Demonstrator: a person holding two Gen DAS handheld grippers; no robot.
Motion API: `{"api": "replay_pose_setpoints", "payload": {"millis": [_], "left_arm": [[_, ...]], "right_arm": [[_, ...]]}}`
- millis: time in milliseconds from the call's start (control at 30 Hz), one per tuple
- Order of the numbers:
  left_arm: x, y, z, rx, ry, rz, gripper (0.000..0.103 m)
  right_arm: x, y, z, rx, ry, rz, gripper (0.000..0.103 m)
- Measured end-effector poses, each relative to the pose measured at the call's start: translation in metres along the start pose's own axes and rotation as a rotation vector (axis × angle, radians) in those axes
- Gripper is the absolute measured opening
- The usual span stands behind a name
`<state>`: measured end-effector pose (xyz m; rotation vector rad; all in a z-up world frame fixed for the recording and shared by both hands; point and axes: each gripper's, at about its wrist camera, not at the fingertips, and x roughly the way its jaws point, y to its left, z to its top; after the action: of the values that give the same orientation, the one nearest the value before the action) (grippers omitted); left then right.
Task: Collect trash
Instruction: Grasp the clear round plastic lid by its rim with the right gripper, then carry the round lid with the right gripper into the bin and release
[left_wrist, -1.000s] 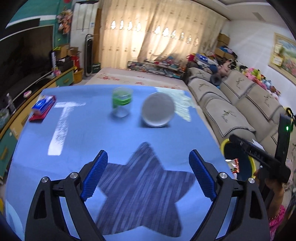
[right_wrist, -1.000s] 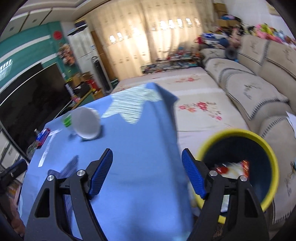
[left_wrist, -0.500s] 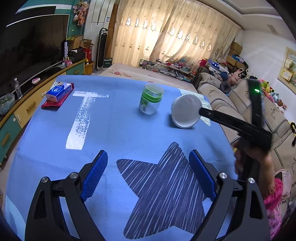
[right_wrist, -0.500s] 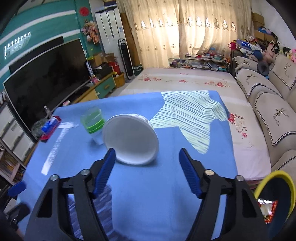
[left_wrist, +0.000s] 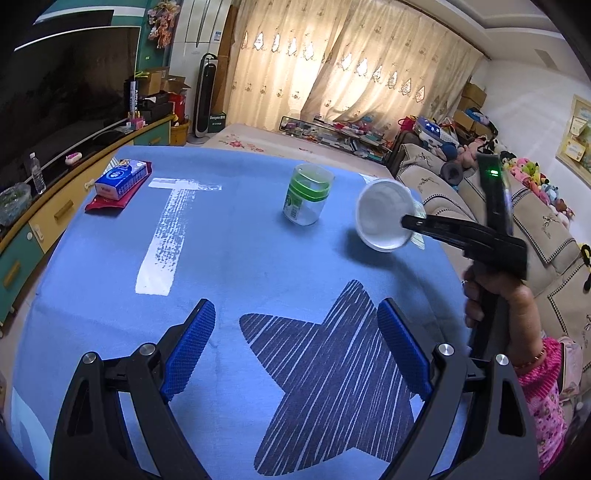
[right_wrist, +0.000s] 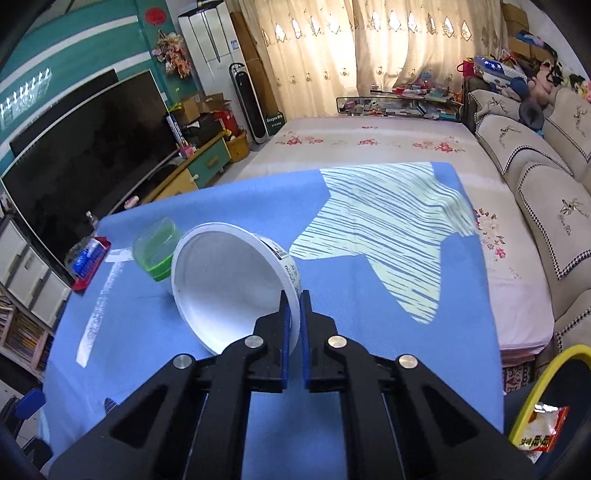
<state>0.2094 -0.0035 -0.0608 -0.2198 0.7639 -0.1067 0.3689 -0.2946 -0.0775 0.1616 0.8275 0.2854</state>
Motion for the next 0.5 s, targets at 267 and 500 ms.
{"api": "replay_pose_setpoints", "payload": {"millis": [267, 500], "left_arm": [[0.005, -0.018, -0.002, 0.034, 0.012, -0.015, 0.088], [0.011, -0.034, -0.002, 0.065, 0.021, -0.024, 0.088]], "right_arm": [[-0.078, -0.072, -0.042, 0.135, -0.067, -0.051, 0.005], [-0.133, -0.148, -0.093, 0.236, -0.081, -0.230, 0.005]]}}
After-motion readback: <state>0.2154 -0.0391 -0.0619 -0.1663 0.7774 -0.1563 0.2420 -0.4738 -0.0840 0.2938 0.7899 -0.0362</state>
